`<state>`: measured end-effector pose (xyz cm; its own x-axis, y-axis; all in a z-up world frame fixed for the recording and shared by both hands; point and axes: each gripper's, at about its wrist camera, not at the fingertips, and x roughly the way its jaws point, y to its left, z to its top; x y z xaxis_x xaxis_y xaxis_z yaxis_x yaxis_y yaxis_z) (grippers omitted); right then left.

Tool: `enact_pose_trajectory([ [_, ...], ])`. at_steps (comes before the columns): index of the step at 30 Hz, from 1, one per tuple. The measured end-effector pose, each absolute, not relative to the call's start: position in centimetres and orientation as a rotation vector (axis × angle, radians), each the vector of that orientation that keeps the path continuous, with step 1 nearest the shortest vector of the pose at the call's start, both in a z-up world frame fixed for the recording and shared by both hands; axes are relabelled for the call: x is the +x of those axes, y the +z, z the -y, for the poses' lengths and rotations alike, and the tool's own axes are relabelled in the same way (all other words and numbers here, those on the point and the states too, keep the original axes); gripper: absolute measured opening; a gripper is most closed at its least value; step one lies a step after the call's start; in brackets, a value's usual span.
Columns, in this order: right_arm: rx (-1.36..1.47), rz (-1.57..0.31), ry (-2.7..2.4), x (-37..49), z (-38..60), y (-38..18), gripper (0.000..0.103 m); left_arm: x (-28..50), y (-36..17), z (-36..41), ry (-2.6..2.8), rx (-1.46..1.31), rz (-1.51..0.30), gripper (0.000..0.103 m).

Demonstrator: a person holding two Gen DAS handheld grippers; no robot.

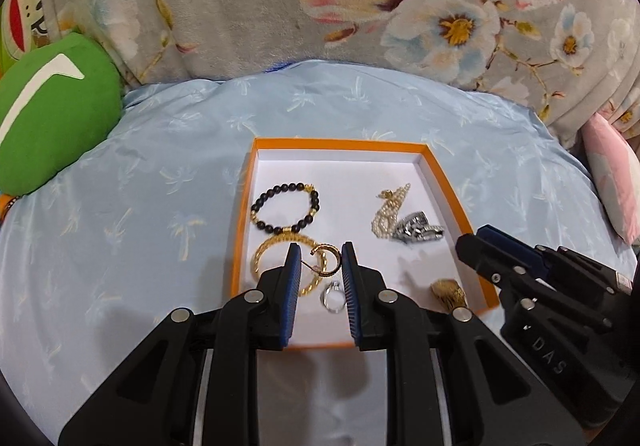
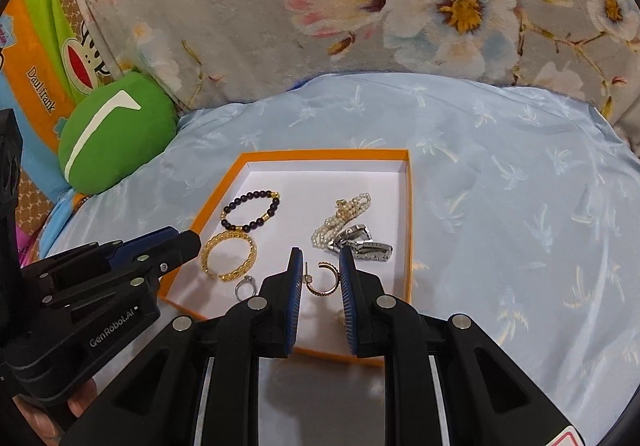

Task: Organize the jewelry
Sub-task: 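Carry both hoop earrings over the orange box and open both tools, then grasp the pearl charm earring with the right tool while the left tool approaches a heart charm earring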

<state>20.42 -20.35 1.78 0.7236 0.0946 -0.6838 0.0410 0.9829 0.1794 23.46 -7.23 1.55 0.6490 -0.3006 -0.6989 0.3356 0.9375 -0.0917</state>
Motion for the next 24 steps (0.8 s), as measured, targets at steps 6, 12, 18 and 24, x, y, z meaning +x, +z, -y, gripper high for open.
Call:
enact_pose_trajectory([
  [6, 0.182, -0.792, 0.021, 22.7, 20.6, -0.1, 0.018, 26.2, -0.4, 8.6, -0.363, 0.053, -0.813, 0.020],
  [12, 0.183, -0.760, -0.014, 22.1, 21.4, 0.3, 0.019, 27.2, -1.1, 8.7, -0.346, 0.030, -0.829, 0.026],
  [18, 0.213, -0.703, -0.042, 15.6, 23.3, 2.7, 0.022, 24.3, 1.5, 5.4, -0.326, -0.015, -0.775, 0.039],
  [24, 0.189, -0.759, -0.075, 6.0, 23.8, 1.3, 0.026, 17.9, 2.4, 1.0, -0.307, -0.030, -0.766, 0.044],
])
